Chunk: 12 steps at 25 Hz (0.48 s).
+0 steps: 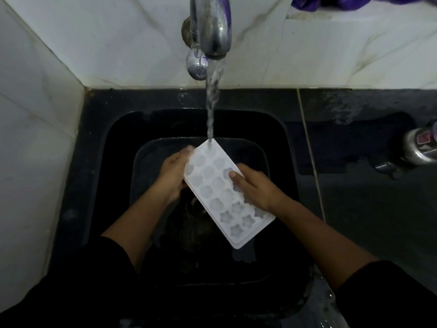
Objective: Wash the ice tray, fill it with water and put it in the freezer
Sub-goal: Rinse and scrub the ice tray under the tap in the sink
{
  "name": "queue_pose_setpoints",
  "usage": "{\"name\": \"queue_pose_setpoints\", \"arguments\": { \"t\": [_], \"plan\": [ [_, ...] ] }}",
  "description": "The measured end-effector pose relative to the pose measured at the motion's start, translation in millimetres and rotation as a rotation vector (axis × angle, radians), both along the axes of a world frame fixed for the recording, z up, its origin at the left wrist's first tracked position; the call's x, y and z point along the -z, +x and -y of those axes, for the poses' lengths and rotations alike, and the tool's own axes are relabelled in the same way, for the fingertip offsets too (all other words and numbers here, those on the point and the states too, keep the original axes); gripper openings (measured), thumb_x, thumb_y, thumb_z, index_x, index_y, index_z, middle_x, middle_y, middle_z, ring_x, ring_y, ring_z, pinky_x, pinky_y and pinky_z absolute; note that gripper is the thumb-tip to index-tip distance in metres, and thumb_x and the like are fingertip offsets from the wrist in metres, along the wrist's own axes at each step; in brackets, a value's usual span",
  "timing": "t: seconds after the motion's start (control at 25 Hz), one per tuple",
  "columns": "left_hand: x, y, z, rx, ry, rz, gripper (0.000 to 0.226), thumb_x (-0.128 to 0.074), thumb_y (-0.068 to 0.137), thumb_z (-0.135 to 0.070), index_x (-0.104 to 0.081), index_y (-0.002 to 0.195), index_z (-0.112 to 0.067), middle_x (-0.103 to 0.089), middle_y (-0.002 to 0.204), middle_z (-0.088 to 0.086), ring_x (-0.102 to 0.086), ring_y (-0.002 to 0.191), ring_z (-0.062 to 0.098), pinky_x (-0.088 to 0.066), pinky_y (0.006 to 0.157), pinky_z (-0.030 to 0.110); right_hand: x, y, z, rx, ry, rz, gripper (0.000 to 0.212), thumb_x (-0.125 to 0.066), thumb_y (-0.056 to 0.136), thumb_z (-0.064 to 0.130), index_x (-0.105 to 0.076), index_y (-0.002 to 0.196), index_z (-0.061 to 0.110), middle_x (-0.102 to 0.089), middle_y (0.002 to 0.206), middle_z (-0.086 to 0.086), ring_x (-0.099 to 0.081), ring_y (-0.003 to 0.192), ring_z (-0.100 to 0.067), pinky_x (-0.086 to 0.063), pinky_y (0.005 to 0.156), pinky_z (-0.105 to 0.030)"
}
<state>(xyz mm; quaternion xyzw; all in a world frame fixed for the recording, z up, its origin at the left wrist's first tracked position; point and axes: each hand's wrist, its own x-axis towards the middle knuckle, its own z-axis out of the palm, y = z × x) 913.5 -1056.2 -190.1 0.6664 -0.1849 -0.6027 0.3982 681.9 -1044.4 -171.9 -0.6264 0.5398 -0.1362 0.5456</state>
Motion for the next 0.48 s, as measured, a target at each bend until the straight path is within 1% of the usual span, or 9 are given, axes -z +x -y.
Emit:
{"name": "queue_pose_setpoints", "arguments": {
  "t": [0.08, 0.16, 0.2, 0.28, 0.36, 0.4, 0.44, 0.48],
  "plan": [
    [-8, 11, 0, 0.106, 0.050, 0.025, 0.047, -0.064, 0.097, -0.058, -0.077, 0.117, -0.017, -0.081, 0.110, 0.007, -0.078, 0.102, 0.025, -0.060, 0.087, 0.039, -3, 2, 10, -0.106, -0.057, -0.044, 0.027, -0.045, 0.107, 0.051, -0.062, 0.103, 0.030, -0.072, 0.087, 0.005, -0.071, 0.075, -0.010, -0.058, 0.064, -0.029],
    [-19, 19, -1, 0.239, 0.111, 0.027, 0.059, -0.058, 0.093, -0.072, -0.078, 0.116, -0.020, -0.081, 0.111, 0.007, -0.078, 0.104, 0.025, -0.059, 0.094, 0.041, -7, 5, 19, -0.225, -0.122, -0.091, 0.026, -0.045, 0.107, 0.053, -0.061, 0.096, 0.036, -0.070, 0.081, 0.012, -0.069, 0.070, -0.005, -0.053, 0.063, -0.024],
    [-25, 23, -2, 0.295, 0.136, 0.007, 0.063, -0.054, 0.093, -0.075, -0.078, 0.115, -0.020, -0.081, 0.112, 0.008, -0.077, 0.105, 0.026, -0.058, 0.095, 0.042, -9, 7, 25, -0.289, -0.170, -0.125, 0.027, -0.043, 0.107, 0.054, -0.059, 0.092, 0.037, -0.069, 0.078, 0.015, -0.067, 0.069, -0.004, -0.050, 0.064, -0.023],
    [-36, 27, -5, 0.377, 0.184, -0.117, 0.067, -0.047, 0.096, -0.073, -0.078, 0.113, -0.016, -0.079, 0.116, 0.012, -0.078, 0.102, 0.027, -0.057, 0.092, 0.043, -20, 13, 38, -0.419, -0.278, -0.231, 0.035, -0.038, 0.108, 0.054, -0.056, 0.084, 0.036, -0.066, 0.073, 0.018, -0.064, 0.068, -0.002, -0.047, 0.065, -0.026],
    [-41, 29, -10, 0.358, 0.187, -0.276, 0.068, -0.041, 0.100, -0.068, -0.074, 0.120, -0.012, -0.076, 0.124, 0.014, -0.077, 0.105, 0.028, -0.055, 0.094, 0.044, -26, 21, 53, -0.522, -0.409, -0.348, 0.044, -0.032, 0.109, 0.054, -0.061, 0.087, 0.029, -0.067, 0.073, 0.011, -0.062, 0.067, -0.005, -0.045, 0.066, -0.033],
    [-41, 29, -13, 0.323, 0.164, -0.345, 0.069, -0.037, 0.101, -0.066, -0.071, 0.125, -0.011, -0.075, 0.128, 0.014, -0.076, 0.109, 0.028, -0.054, 0.096, 0.044, -24, 24, 61, -0.531, -0.489, -0.405, 0.049, -0.029, 0.109, 0.056, -0.064, 0.091, 0.027, -0.069, 0.076, 0.006, -0.063, 0.069, -0.009, -0.042, 0.065, -0.035],
    [-43, 27, -16, 0.289, 0.132, -0.407, 0.070, -0.035, 0.101, -0.066, -0.067, 0.131, -0.011, -0.073, 0.132, 0.014, -0.074, 0.114, 0.030, -0.053, 0.099, 0.046, -19, 27, 67, -0.478, -0.566, -0.451, 0.055, -0.025, 0.108, 0.059, -0.066, 0.093, 0.025, -0.070, 0.079, 0.002, -0.065, 0.073, -0.017, -0.039, 0.064, -0.035],
    [-43, 22, -18, 0.257, 0.101, -0.456, 0.072, -0.034, 0.100, -0.067, -0.064, 0.136, -0.012, -0.070, 0.136, 0.014, -0.070, 0.121, 0.032, -0.052, 0.103, 0.048, -10, 30, 71, -0.358, -0.627, -0.476, 0.061, -0.021, 0.106, 0.062, -0.067, 0.094, 0.023, -0.069, 0.082, -0.001, -0.067, 0.078, -0.025, -0.040, 0.064, -0.036]
  ]
}}
